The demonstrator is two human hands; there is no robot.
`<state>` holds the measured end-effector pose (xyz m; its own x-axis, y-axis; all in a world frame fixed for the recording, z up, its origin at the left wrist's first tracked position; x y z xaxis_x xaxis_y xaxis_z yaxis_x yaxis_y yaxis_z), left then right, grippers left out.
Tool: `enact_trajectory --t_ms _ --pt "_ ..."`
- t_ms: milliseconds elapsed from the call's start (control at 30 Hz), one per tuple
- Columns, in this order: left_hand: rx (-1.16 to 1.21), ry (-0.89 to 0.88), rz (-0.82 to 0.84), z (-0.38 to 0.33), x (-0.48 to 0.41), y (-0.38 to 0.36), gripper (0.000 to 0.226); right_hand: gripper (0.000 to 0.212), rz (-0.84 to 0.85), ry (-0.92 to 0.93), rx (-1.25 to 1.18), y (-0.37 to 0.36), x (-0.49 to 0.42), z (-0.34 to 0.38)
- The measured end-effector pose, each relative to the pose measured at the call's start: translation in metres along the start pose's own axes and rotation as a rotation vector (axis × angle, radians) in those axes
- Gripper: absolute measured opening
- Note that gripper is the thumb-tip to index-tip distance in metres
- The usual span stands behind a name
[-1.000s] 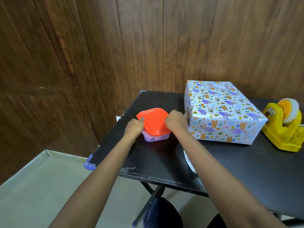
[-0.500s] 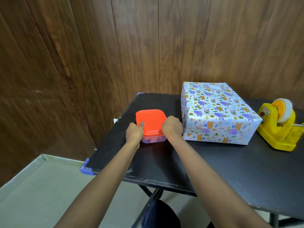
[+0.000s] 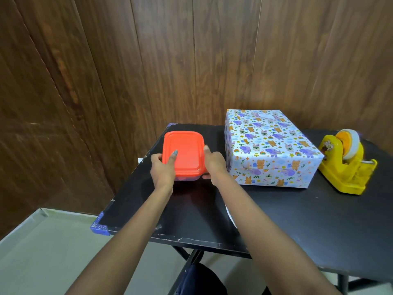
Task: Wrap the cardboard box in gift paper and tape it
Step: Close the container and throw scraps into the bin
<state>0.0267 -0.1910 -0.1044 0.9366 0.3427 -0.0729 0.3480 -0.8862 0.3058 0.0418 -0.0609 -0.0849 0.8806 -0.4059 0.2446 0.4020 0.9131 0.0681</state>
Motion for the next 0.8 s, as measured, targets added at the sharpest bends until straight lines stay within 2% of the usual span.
enact_trajectory --t_ms 67,133,200,300,367,500,600,667,800 --pt "0.047 -0.013 -0.013 -0.004 0.003 0.001 0.051 0.056 0.137 -0.188 -0.279 -0.003 0.004 0.005" --pt "0.114 0.028 -0.014 -0.007 0.006 -0.001 0.054 0.063 0.169 -0.231 -0.396 -0.007 0.004 0.007" --pt "0.181 0.09 0.007 -0.007 0.007 -0.003 0.055 0.069 0.086 -0.182 -0.417 -0.011 0.001 0.006" --pt "0.321 0.216 0.159 -0.004 0.006 -0.007 0.061 0.075 -0.071 -0.058 -0.341 -0.013 -0.005 0.003" --pt "0.355 0.239 0.224 -0.002 0.007 -0.007 0.063 0.082 -0.107 -0.015 -0.29 -0.015 -0.007 0.0" --pt "0.23 0.116 0.182 -0.002 -0.002 0.002 0.07 0.082 -0.039 -0.007 -0.266 -0.018 -0.011 0.001" --pt "-0.044 -0.097 0.161 -0.008 -0.01 0.017 0.055 0.077 0.053 0.039 -0.394 -0.012 -0.023 0.023" --pt "-0.135 -0.196 0.226 -0.012 -0.014 0.025 0.049 0.082 0.109 0.017 -0.459 -0.009 -0.043 0.034" --pt "-0.177 -0.272 0.313 -0.012 -0.02 0.029 0.05 0.028 -0.011 0.06 -0.338 -0.006 -0.056 0.042"
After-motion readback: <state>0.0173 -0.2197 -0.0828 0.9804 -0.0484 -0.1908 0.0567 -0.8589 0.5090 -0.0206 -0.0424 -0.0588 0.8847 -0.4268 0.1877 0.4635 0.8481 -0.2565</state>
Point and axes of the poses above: each hand's wrist, its own x-axis away from the middle knuckle, its own y-axis out of the back of the hand, z = x × y, the point moved 2 cm from there along -x, towards the middle knuckle, and after that the axes turned 9 degrees about -x, right-handed, at the moved point
